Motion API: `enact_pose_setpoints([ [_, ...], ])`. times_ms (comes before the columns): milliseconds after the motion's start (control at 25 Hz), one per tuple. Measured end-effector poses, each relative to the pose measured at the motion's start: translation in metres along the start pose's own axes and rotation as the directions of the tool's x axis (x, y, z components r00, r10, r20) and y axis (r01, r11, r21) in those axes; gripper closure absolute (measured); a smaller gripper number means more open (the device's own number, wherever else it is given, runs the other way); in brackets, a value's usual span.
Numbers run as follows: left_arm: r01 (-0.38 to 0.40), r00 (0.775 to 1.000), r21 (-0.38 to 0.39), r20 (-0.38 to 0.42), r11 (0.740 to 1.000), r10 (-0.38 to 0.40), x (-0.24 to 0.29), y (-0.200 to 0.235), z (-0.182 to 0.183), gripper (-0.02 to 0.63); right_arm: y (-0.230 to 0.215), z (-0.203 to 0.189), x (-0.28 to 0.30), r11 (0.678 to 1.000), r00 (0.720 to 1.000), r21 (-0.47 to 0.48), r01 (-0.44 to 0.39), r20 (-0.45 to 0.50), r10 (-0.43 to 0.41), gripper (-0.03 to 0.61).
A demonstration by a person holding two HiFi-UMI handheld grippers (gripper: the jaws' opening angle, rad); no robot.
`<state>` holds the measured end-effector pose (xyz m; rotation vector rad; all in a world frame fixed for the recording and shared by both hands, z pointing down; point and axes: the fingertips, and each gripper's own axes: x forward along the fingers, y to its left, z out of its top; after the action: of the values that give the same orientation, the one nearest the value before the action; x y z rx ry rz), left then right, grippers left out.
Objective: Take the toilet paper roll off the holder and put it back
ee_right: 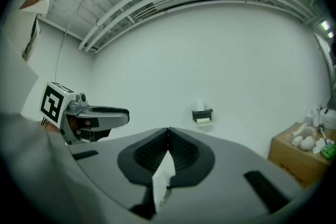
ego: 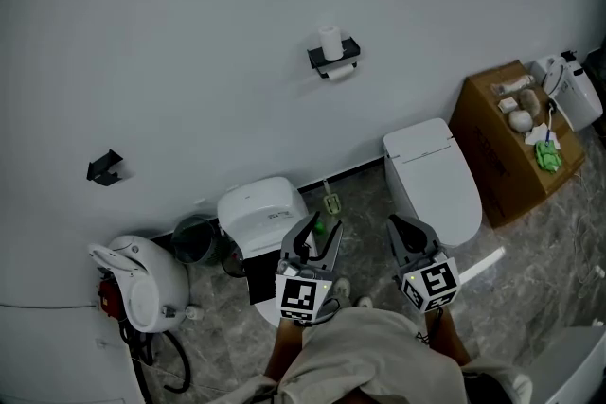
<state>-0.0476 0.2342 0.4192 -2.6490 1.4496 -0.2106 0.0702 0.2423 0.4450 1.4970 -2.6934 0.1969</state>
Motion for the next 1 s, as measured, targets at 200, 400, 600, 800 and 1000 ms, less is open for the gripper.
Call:
enact_pose_setpoints([
  [200, 0.01, 1.0, -0.01, -0.017, 1.0, -0.01, 0.01, 0.001, -0.005, 0.437, -0.009, -0.002, 0.007, 1.0, 1.0, -0.004, 0.01, -0.006, -0.01, 0.581],
  [400, 0.005, 1.0, -0.016, -0.004, 1.0, -0.005, 0.021, 0.01, -0.007, 0.437, -0.013, 0.0, 0.021, 1.0, 1.0, -0.015, 0.005, -0.005, -0.005, 0.581],
  [600, 0.008, 1.0, -0.021, 0.001, 1.0, -0.008, 0.037, 0.023, -0.009, 0.437, -0.02, 0.002, 0.04, 1.0, 1.0, -0.021, 0.005, -0.011, -0.005, 0.581],
  [800, 0.02, 1.0, -0.018, 0.001, 1.0, -0.02, 0.058, 0.036, -0.011, 0.437, -0.032, 0.003, 0.06, 1.0, 1.0, -0.014, 0.015, -0.008, -0.015, 0.581],
  [1000, 0.031, 1.0, -0.014, -0.004, 0.999, -0.031, 0.08, 0.05, -0.015, 0.437, -0.046, 0.004, 0.083, 1.0, 1.0, -0.013, 0.024, -0.01, -0.024, 0.581],
])
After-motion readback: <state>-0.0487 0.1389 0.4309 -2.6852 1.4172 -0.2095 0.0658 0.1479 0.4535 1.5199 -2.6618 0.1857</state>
